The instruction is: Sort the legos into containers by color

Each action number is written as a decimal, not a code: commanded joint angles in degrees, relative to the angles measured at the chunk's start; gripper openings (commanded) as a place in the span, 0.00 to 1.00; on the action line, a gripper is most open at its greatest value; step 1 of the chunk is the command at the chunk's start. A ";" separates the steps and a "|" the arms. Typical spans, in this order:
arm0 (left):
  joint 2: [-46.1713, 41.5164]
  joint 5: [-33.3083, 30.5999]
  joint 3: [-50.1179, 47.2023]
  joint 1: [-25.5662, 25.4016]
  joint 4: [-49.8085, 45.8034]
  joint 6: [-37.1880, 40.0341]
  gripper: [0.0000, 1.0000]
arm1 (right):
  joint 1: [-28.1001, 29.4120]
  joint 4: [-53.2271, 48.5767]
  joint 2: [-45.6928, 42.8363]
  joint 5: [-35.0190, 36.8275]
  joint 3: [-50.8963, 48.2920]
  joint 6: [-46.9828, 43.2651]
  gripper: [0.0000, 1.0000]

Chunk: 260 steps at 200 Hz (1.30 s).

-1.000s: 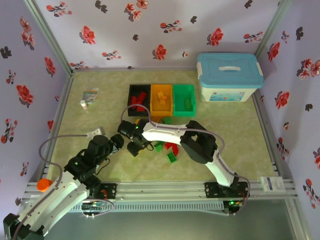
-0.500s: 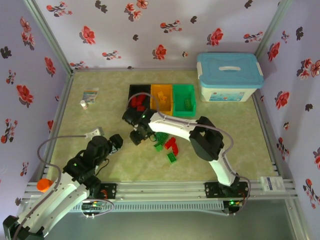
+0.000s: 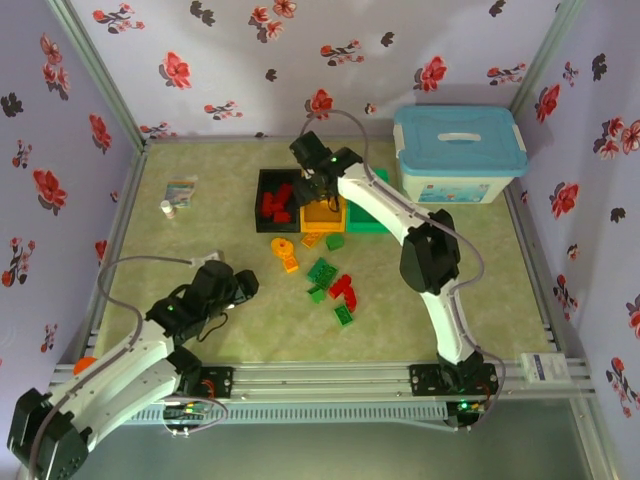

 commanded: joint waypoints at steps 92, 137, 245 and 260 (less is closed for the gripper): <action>28.20 6.01 13.43 -2.59 15.39 5.96 0.78 | 1.13 8.53 -18.88 1.32 -21.42 1.97 0.96; 40.88 5.68 21.16 -2.36 14.91 7.44 0.75 | 1.04 13.98 -32.15 1.47 -38.69 4.14 0.96; 60.93 -1.91 37.06 -8.64 1.61 9.02 0.54 | -0.63 19.45 -43.23 1.40 -53.75 7.74 0.96; 61.04 -2.46 37.05 -8.96 1.48 8.68 0.45 | -0.72 19.52 -43.68 1.25 -54.08 7.98 0.96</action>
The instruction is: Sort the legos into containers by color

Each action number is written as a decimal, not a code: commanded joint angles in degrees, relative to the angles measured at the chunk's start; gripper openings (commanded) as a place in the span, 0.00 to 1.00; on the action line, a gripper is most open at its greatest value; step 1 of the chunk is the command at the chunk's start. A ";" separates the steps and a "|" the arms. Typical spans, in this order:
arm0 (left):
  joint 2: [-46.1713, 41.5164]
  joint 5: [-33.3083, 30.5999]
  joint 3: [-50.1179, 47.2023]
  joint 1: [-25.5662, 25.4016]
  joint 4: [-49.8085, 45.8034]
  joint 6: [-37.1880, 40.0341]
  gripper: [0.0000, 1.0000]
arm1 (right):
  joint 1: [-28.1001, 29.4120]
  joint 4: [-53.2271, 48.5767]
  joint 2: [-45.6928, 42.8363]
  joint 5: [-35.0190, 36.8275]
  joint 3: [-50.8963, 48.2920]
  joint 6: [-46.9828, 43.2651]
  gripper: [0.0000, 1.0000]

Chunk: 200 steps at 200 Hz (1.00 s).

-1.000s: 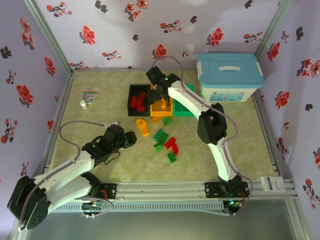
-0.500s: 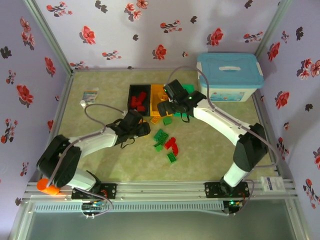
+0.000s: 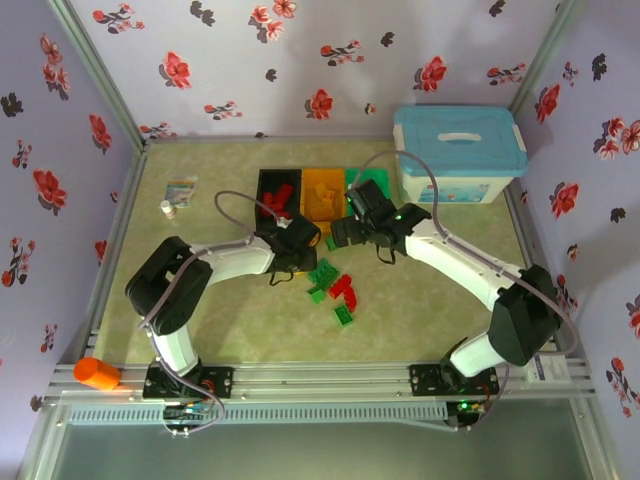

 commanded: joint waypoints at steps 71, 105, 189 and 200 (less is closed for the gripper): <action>-1.07 -3.76 3.99 -1.77 -6.16 1.75 0.33 | -0.59 2.82 -4.89 0.24 -3.22 2.39 0.95; -2.20 -4.08 8.65 -1.18 -8.12 4.18 0.33 | -0.68 2.67 -6.79 0.72 -4.40 2.48 0.95; 9.50 -0.85 35.21 6.59 -12.95 13.51 0.38 | -0.68 0.94 -11.85 1.68 -6.24 3.34 0.95; 12.02 -0.70 39.50 7.08 -14.97 14.56 0.59 | -0.68 0.35 -12.88 2.25 -6.42 3.40 0.95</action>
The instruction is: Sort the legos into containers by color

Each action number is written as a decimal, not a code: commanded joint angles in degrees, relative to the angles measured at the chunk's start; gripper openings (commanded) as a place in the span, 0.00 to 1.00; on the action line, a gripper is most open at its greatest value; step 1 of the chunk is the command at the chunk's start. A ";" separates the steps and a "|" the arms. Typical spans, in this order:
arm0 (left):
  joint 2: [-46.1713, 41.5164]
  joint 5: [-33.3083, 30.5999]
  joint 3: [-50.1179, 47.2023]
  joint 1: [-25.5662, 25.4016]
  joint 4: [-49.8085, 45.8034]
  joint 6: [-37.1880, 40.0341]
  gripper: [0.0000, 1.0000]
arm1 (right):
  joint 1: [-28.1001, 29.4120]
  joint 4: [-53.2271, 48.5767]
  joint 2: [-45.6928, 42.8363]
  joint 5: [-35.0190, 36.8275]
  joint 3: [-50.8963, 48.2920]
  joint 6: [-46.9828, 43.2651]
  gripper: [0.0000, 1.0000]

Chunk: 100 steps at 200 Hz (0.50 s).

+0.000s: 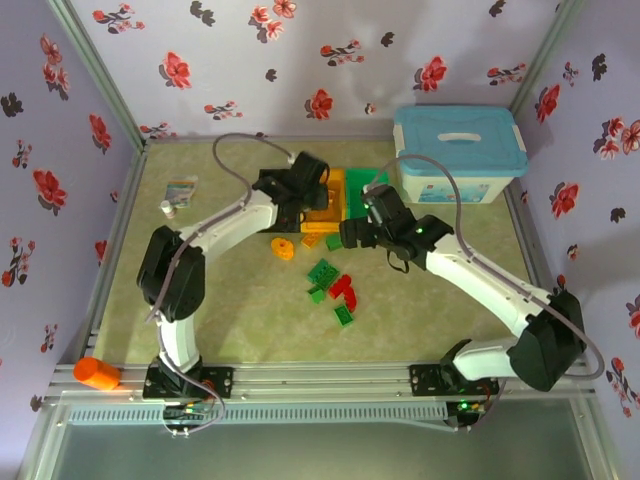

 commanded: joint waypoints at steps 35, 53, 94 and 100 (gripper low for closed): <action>4.99 0.43 6.87 0.62 -5.40 4.76 0.84 | -0.39 -2.49 -6.56 3.54 -2.52 1.55 0.95; 1.58 0.47 -0.27 -0.03 -1.32 4.07 0.84 | -0.47 -1.71 -7.73 3.64 -3.96 1.72 0.95; -5.77 0.40 -15.03 -1.71 5.52 3.56 0.73 | -0.48 0.29 -6.89 2.19 -5.77 1.90 0.95; -6.34 0.45 -16.70 -1.85 6.12 3.38 0.70 | -0.48 0.63 -6.65 1.95 -5.93 1.98 0.95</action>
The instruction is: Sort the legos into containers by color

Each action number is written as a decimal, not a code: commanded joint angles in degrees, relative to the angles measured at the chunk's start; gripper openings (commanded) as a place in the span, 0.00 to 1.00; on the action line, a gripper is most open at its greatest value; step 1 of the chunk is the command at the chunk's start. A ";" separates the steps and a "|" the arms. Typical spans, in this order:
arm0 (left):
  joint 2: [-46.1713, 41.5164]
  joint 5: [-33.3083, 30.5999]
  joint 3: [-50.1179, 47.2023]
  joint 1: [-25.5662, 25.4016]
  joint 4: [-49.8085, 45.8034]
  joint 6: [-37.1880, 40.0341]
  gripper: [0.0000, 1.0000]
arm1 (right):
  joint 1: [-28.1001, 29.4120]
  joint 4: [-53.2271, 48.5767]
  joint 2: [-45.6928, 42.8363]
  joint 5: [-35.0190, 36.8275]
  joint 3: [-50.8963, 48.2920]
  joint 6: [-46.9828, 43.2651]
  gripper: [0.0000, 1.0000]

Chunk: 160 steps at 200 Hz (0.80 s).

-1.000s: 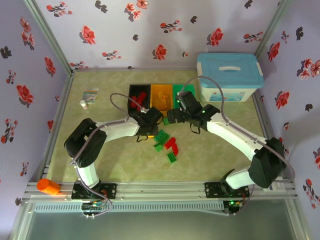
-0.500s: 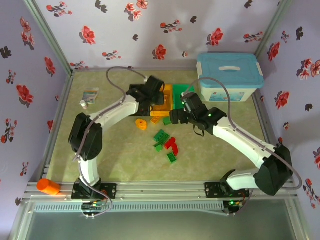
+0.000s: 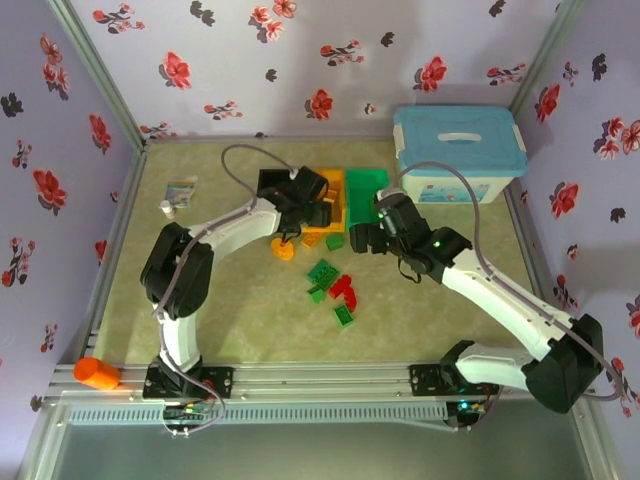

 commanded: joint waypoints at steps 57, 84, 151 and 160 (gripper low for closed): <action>-3.26 3.09 -10.48 -0.64 8.37 1.18 0.66 | -0.42 2.96 2.99 -2.12 -1.48 1.96 0.95; -0.48 3.92 -8.43 -0.49 8.09 2.43 0.66 | -0.42 2.60 2.18 -1.38 -1.88 1.90 0.95; 4.30 4.54 -3.77 -0.10 5.19 4.70 0.66 | -0.76 2.23 0.59 -0.49 -3.54 1.82 0.95; 4.67 4.54 -3.46 -0.01 4.93 4.72 0.65 | -0.77 2.36 0.67 -0.61 -3.50 1.81 0.95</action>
